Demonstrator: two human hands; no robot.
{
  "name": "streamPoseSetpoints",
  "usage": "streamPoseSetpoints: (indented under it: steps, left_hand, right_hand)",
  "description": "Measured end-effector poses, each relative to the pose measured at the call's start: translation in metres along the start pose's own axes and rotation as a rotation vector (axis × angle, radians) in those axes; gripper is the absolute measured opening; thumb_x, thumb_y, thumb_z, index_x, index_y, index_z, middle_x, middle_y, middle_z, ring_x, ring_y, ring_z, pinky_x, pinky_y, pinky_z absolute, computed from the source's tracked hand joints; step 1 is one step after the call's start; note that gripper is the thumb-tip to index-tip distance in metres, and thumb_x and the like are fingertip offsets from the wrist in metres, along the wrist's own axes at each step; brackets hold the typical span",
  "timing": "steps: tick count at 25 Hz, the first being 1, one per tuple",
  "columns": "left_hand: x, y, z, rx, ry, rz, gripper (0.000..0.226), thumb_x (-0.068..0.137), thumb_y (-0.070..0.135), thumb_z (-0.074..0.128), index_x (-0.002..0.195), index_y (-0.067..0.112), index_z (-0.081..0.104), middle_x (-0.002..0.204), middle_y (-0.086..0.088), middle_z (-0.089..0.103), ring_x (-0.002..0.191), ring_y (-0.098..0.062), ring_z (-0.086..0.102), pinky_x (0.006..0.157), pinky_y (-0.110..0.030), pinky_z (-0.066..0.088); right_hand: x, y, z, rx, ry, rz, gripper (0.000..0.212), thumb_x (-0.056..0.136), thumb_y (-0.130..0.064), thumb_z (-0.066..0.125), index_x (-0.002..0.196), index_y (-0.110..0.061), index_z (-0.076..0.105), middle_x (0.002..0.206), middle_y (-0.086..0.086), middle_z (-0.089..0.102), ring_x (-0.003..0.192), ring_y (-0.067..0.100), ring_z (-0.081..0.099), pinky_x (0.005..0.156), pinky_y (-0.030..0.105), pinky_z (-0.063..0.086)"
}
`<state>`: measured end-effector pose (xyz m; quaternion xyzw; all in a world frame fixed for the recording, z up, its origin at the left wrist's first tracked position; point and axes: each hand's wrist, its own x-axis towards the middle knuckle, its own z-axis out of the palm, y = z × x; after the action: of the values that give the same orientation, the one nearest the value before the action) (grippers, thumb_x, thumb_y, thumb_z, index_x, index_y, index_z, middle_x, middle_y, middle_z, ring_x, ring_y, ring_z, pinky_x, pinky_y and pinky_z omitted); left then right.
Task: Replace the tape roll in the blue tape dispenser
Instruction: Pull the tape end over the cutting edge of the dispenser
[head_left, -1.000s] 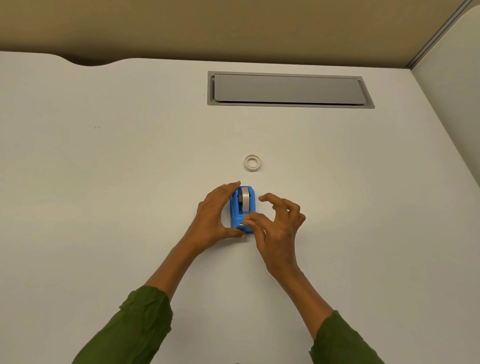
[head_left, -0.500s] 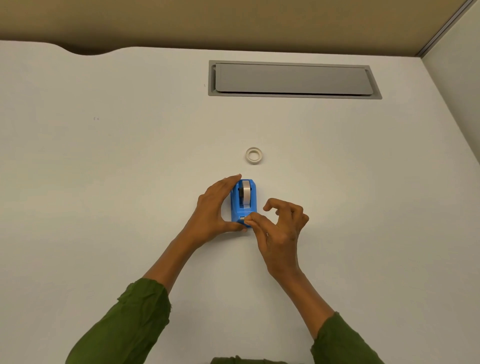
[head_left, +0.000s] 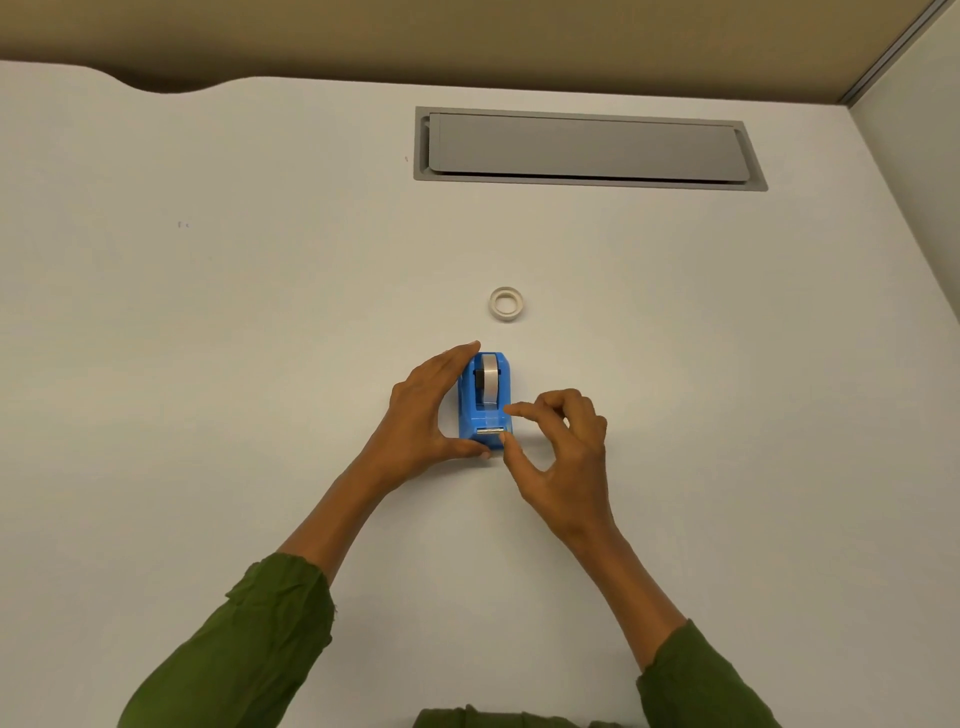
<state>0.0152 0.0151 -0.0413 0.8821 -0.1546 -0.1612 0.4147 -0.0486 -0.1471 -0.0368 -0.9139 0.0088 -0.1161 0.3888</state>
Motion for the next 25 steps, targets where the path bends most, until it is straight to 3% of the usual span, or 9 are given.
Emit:
streamPoseSetpoints:
  steps: [8,14,19,22,25]
  left_hand:
    - [-0.001,0.000,-0.001,-0.003,0.005,0.004,0.099,0.062,0.039,0.079,0.140,0.030,0.019,0.150,0.005,0.029,0.135,-0.013,0.028,0.105,-0.025,0.018]
    - [-0.001,0.000,-0.001,0.003,-0.006,-0.005,0.100,0.062,0.038,0.080,0.141,0.030,0.018,0.150,0.005,0.027,0.136,-0.013,0.026,0.105,-0.026,0.018]
    - [0.000,-0.001,-0.001,-0.005,-0.008,-0.008,0.101,0.062,0.036,0.081,0.140,0.032,0.017,0.150,0.006,0.027,0.136,-0.013,0.027,0.104,-0.024,0.017]
    - [0.000,-0.001,0.000,-0.011,-0.003,-0.003,0.100,0.062,0.038,0.080,0.139,0.033,0.017,0.150,0.006,0.028,0.136,-0.013,0.027,0.104,-0.024,0.017]
    - [0.000,-0.002,0.000,-0.007,-0.005,0.000,0.100,0.062,0.037,0.080,0.141,0.029,0.019,0.150,0.005,0.028,0.136,-0.013,0.027,0.104,-0.024,0.017]
  right_hand:
    - [0.011,-0.003,-0.008,-0.042,-0.135,-0.054,0.029,0.080,-0.044,0.055,0.090,-0.021,0.069,0.088,-0.001,0.070,0.086,0.014,0.051,0.070,0.028,0.033]
    - [0.031,-0.011,-0.021,-0.166,-0.304,-0.092,0.011,0.079,-0.032,0.070,0.086,-0.023,0.072,0.088,-0.002,0.072,0.083,0.013,0.050,0.074,0.036,0.031]
    - [0.047,-0.017,-0.029,-0.261,-0.431,-0.130,0.012,0.085,-0.031,0.064,0.087,-0.022,0.071,0.093,-0.003,0.071,0.083,0.012,0.048,0.078,0.034,0.025]
    - [0.049,-0.018,-0.028,-0.360,-0.423,-0.307,0.010,0.083,-0.028,0.067,0.085,-0.019,0.071,0.085,0.000,0.071,0.084,0.021,0.054,0.076,0.040,0.030]
    - [0.045,-0.012,-0.025,-0.379,-0.271,-0.419,0.010,0.080,-0.027,0.068,0.083,-0.018,0.070,0.080,0.001,0.068,0.080,0.021,0.053,0.073,0.040,0.032]
